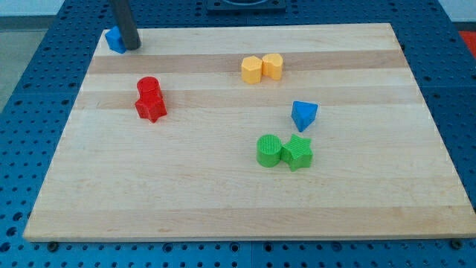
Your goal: Put the blue triangle on the top centre of the board
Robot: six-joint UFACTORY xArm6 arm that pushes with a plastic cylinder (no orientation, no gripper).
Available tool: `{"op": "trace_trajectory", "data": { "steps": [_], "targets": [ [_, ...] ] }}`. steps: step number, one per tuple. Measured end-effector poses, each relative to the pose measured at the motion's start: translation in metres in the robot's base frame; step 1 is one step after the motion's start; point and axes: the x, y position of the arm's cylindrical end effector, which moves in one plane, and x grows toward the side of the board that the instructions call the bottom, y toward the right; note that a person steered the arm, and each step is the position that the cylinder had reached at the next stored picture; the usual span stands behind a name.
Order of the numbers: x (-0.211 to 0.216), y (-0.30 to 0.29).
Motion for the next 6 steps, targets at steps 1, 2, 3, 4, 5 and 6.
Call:
{"op": "trace_trajectory", "data": {
  "steps": [1, 2, 3, 4, 5, 6],
  "targets": [
    [0.0, -0.004],
    [0.013, 0.017],
    [0.024, 0.059],
    [0.031, 0.063],
    [0.056, 0.063],
    [0.081, 0.063]
  ]
}}
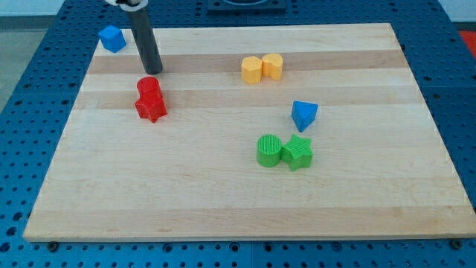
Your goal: Put the blue triangle on the top centre of the board
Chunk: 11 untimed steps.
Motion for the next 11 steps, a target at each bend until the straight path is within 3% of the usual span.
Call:
{"op": "trace_trajectory", "data": {
  "steps": [2, 4, 5, 7, 9, 10, 11],
  "targets": [
    [0.051, 0.007],
    [0.057, 0.025],
    [0.065, 0.056],
    [0.139, 0.098],
    [0.179, 0.19],
    [0.179, 0.24],
    [0.16, 0.247]
  ]
}}
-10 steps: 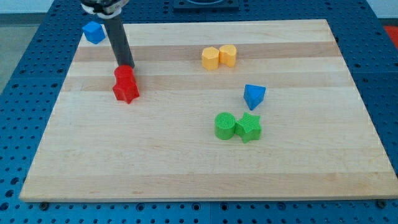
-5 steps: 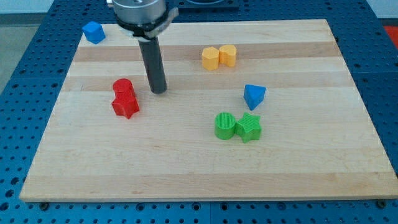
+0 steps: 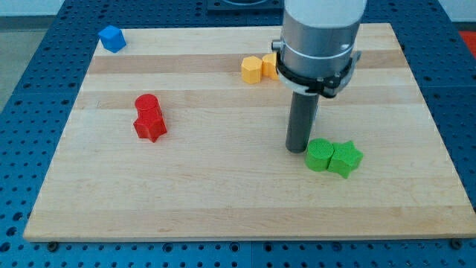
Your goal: Put the blue triangle on the top centre of the board
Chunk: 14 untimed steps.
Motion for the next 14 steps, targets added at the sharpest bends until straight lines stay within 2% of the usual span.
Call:
{"op": "trace_trajectory", "data": {
  "steps": [4, 6, 7, 8, 10, 11, 14],
  "targets": [
    [-0.081, 0.028],
    [-0.091, 0.084],
    [-0.118, 0.08],
    [-0.127, 0.045],
    [-0.099, 0.001],
    [-0.098, -0.027],
    [-0.122, -0.118]
  ]
}}
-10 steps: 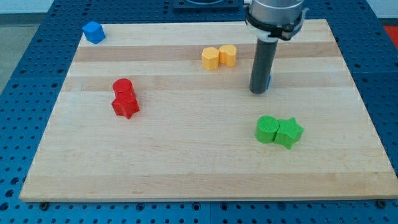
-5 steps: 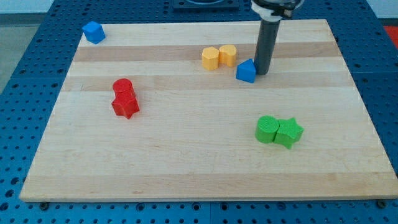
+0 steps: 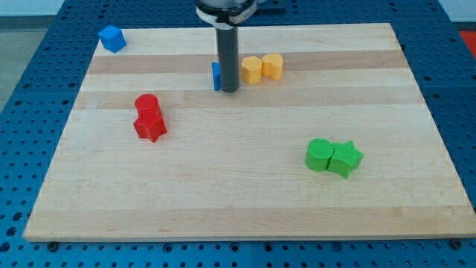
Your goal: Put the blue triangle on the top centre of the board
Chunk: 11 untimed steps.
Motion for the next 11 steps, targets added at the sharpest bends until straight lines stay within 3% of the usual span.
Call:
{"op": "trace_trajectory", "data": {
  "steps": [2, 6, 8, 9, 11],
  "targets": [
    [-0.014, -0.022],
    [-0.09, -0.006],
    [-0.1, 0.0],
    [-0.1, -0.036],
    [-0.113, -0.014]
  ]
}}
